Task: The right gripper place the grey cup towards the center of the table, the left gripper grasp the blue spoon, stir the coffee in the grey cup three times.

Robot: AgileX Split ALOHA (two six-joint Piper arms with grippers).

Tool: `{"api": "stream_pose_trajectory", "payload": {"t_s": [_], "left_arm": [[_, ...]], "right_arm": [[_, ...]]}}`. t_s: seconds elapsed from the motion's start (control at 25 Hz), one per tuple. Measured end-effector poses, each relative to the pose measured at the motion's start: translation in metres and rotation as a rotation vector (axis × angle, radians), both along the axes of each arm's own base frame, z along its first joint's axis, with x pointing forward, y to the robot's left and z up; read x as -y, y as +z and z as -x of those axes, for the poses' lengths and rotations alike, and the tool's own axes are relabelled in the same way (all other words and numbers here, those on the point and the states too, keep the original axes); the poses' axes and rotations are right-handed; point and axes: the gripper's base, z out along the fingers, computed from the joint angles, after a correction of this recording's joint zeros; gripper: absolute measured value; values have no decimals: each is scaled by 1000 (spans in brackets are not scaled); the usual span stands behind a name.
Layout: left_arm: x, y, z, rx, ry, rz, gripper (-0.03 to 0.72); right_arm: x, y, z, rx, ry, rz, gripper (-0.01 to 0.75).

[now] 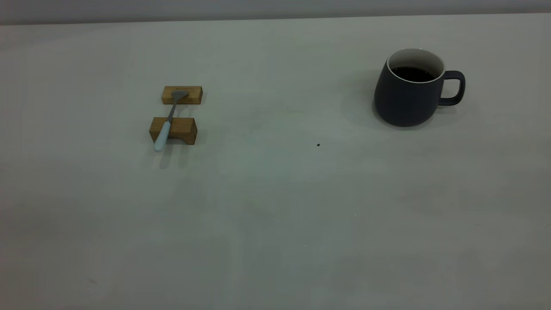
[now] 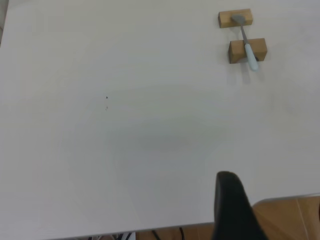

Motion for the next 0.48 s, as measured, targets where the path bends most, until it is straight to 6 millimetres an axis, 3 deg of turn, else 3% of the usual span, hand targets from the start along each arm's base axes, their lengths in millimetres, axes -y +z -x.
{"api": "stream_pose_trajectory", "payload": {"t_s": [0.24, 0.36, 0.48], "left_arm": [[0, 0, 0, 0, 0, 0, 483], [0, 0, 0, 0, 0, 0, 483], [0, 0, 0, 0, 0, 0, 483]], "right_arm": [[-2, 3, -6, -25, 24, -2, 510], [-9, 14, -25, -71, 77, -17, 512], [-17, 20, -58, -133, 146, -25, 543]]}}
